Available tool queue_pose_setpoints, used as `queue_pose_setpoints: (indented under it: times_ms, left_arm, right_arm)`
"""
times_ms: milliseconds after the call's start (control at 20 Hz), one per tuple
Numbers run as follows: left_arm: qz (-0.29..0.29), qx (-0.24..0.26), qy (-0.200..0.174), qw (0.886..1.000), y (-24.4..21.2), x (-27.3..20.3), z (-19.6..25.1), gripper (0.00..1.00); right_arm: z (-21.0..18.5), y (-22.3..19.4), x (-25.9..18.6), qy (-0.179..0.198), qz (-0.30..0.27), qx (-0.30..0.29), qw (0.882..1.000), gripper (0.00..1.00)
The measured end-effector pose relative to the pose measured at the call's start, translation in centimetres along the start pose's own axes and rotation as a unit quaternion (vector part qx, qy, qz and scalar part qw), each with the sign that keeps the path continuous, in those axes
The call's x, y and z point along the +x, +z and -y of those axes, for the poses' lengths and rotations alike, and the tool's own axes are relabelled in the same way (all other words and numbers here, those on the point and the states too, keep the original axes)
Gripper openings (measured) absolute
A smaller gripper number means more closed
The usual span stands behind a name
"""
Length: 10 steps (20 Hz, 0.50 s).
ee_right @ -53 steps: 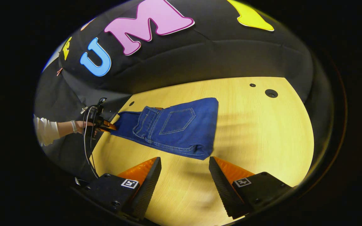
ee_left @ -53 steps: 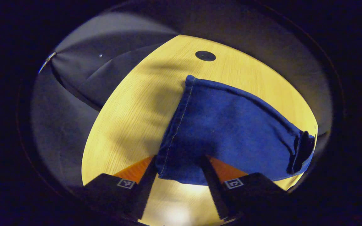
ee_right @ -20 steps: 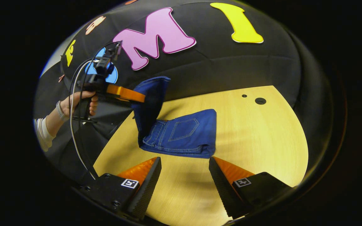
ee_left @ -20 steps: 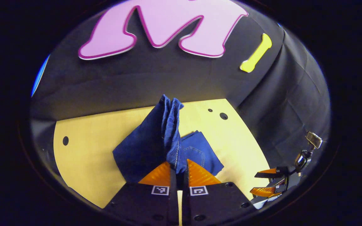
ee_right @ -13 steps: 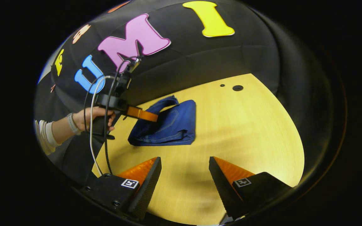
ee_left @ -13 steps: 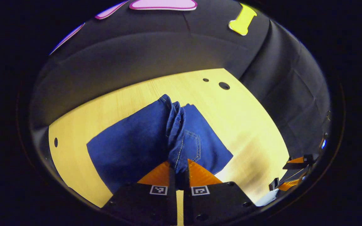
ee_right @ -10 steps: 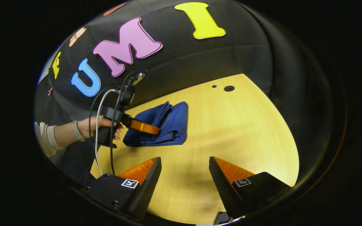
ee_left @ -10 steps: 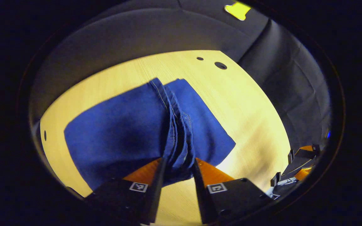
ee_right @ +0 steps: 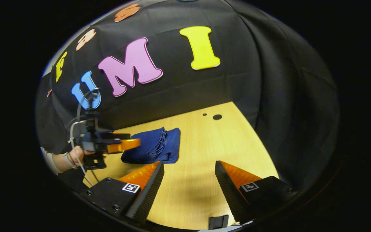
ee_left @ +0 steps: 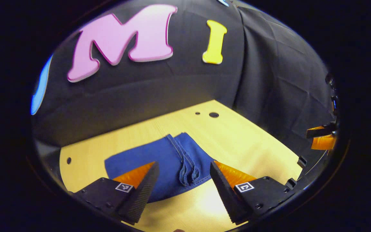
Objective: Grasp the waist and the cuffs of the jeans and fold them to make the two legs overlap; first hold the waist and fold one-third of the jeans toward the cuffs, then hold the cuffs and fold the remaining one-third in the same direction to finish folding.
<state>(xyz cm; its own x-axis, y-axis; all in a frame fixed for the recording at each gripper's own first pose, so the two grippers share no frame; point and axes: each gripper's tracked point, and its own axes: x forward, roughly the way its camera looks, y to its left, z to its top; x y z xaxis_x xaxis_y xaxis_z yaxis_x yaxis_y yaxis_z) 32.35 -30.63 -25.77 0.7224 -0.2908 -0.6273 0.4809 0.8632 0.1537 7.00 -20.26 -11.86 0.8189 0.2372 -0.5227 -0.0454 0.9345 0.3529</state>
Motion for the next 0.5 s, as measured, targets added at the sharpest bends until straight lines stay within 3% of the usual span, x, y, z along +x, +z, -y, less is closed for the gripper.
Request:
queue_pose_setpoints:
  times_ms: [200,400,500]
  left_arm:
    - [0.11,-0.006,0.062,0.992,2.3,-14.6,-1.6,0.98]
    - [0.153,-0.02,0.113,0.981,-1.6,-26.1,-1.2,0.98]
    - [0.166,-0.034,0.144,0.975,-3.7,-30.8,-1.6,0.97]
  right_arm:
    - [-5.3,5.2,-4.9,0.003,0.078,-0.022,0.997,0.97]
    - [-11.2,9.5,-10.1,-0.001,0.183,-0.026,0.983,0.97]
    - [-13.5,9.9,-12.2,-0.003,0.206,-0.054,0.977,0.97]
